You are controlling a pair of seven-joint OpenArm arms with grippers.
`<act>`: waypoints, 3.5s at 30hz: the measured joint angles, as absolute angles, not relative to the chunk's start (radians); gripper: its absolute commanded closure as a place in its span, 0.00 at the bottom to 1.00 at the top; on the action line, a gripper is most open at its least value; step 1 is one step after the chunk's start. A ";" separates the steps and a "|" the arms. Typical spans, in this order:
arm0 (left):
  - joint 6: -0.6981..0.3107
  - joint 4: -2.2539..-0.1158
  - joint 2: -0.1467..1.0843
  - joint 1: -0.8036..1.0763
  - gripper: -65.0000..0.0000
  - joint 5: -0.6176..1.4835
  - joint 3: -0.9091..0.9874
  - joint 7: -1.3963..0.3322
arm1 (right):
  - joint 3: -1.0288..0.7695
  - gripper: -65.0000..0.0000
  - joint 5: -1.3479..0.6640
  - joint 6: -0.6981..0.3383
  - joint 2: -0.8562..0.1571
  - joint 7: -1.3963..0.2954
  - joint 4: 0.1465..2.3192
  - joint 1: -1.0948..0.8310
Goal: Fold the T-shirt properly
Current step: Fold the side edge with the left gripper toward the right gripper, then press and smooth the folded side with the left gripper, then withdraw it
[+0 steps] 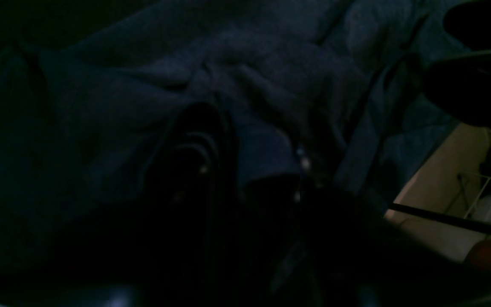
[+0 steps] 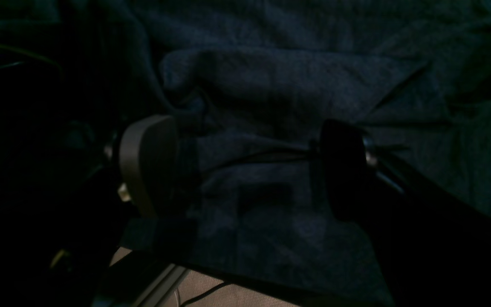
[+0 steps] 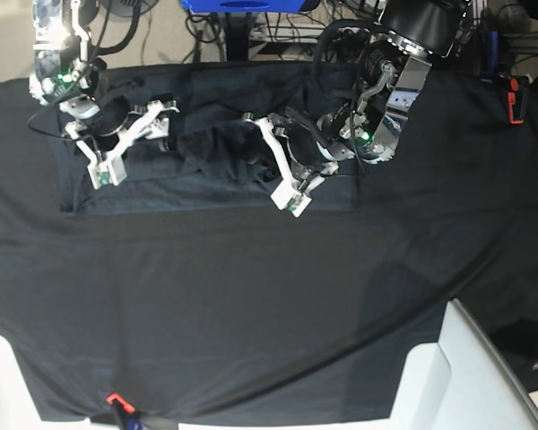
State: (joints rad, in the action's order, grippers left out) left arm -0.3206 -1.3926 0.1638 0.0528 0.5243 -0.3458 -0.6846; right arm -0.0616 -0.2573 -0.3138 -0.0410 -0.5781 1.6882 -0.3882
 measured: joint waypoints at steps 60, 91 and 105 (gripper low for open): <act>0.074 -1.652 0.223 0.084 1.00 0.522 -0.336 -0.848 | -0.059 0.24 -0.257 -0.313 -0.041 -0.579 1.688 -0.400; 0.159 -1.609 0.222 0.133 1.00 0.464 -0.443 -0.850 | -0.059 0.24 -0.257 -0.314 -0.036 -0.579 1.688 -0.400; 0.158 -1.609 0.205 0.092 1.00 0.585 -0.609 -0.849 | -0.060 0.24 -0.257 -0.313 -0.036 -0.579 1.688 -0.397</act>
